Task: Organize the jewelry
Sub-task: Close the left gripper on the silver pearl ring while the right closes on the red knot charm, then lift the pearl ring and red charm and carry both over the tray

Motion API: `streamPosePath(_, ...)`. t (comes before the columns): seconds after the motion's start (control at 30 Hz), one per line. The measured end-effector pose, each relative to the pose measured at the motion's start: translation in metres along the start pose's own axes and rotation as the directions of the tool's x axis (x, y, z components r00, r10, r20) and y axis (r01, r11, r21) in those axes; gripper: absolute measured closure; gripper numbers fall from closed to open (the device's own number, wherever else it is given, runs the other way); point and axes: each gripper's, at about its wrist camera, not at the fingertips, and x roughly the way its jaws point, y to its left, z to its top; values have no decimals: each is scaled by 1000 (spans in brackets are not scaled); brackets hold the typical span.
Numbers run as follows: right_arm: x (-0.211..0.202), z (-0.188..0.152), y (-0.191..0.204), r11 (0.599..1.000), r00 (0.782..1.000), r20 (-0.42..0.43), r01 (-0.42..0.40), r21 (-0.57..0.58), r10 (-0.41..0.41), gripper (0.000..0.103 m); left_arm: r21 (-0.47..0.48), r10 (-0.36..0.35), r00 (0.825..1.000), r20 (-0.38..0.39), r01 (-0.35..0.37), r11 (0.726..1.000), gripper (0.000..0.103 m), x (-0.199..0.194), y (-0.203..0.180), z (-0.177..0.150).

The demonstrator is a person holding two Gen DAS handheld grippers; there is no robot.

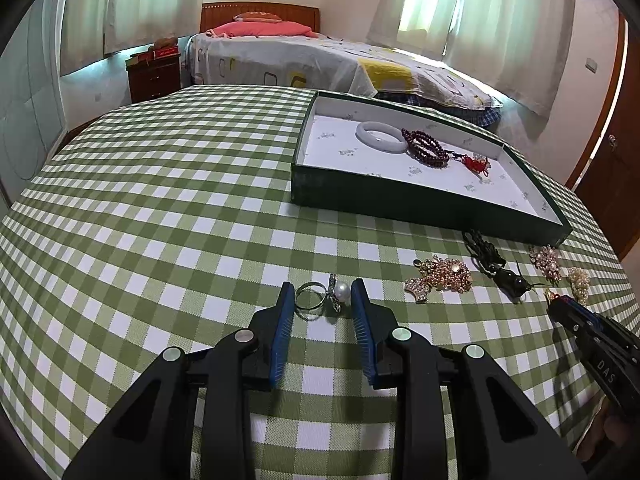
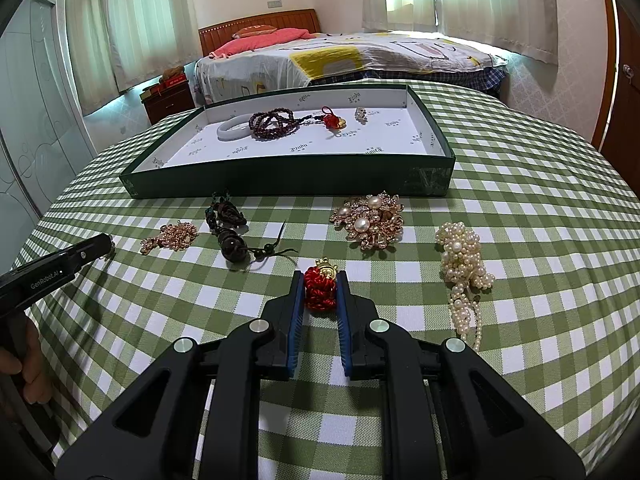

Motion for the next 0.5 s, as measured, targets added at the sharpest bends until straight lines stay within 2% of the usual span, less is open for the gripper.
streamPosePath(0.5, -12, 8, 10, 1000, 999, 44, -4, -2, 4, 88, 9, -5, 998, 55, 5, 1000, 73, -20, -1, 12)
